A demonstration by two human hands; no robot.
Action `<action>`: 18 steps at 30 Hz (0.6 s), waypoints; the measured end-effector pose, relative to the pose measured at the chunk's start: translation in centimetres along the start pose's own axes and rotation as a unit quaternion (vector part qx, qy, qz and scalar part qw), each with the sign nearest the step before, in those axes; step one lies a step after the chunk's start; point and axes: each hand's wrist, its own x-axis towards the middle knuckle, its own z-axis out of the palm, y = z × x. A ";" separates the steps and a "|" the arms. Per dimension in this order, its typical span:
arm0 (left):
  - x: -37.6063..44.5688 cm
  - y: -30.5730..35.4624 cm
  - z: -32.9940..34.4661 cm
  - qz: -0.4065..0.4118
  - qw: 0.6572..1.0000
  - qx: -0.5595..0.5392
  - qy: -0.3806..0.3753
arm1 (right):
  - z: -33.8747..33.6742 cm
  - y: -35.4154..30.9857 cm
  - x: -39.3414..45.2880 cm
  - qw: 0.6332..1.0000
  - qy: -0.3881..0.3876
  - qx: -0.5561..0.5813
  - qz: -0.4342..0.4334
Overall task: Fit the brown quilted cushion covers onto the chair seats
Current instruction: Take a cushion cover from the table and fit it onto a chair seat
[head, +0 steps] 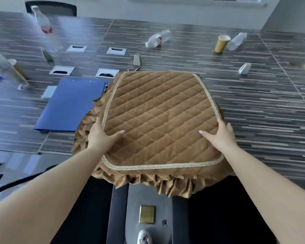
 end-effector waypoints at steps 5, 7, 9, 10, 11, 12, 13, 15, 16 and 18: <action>1.2 0.1 0.7 -0.057 0.998 0.015 0.015 | 0.9 0.4 1.4 0.999 -0.009 0.021 0.025; 1.7 0.1 0.4 -0.075 0.997 0.020 0.030 | 1.3 0.3 1.4 0.999 0.026 0.020 0.031; 2.3 0.3 -0.3 -0.086 0.996 -0.011 0.034 | 1.4 0.2 1.5 0.997 0.069 0.026 0.025; 2.5 0.4 -0.7 -0.090 0.995 -0.036 0.033 | 1.4 0.2 1.5 0.995 0.089 0.032 0.025; 2.7 0.5 -1.1 -0.092 0.993 -0.062 0.034 | 1.3 0.0 1.4 0.993 0.103 0.042 0.032; 2.6 0.7 -1.5 -0.091 0.992 -0.083 0.038 | 1.0 -0.3 1.4 0.991 0.117 0.053 0.040; 2.5 0.7 -1.7 -0.088 0.990 -0.098 0.045 | 0.8 -0.5 1.4 0.989 0.128 0.062 0.048; 1.6 0.5 -2.4 -0.082 0.989 -0.115 0.052 | 0.5 -1.1 0.6 0.986 0.141 0.077 0.047; 1.0 0.3 -2.9 -0.084 0.987 -0.121 0.056 | 0.3 -1.5 0.1 0.984 0.148 0.086 0.045; 0.0 -0.5 -4.0 -0.087 0.985 -0.133 0.069 | 0.3 -2.2 -0.9 0.982 0.152 0.106 0.038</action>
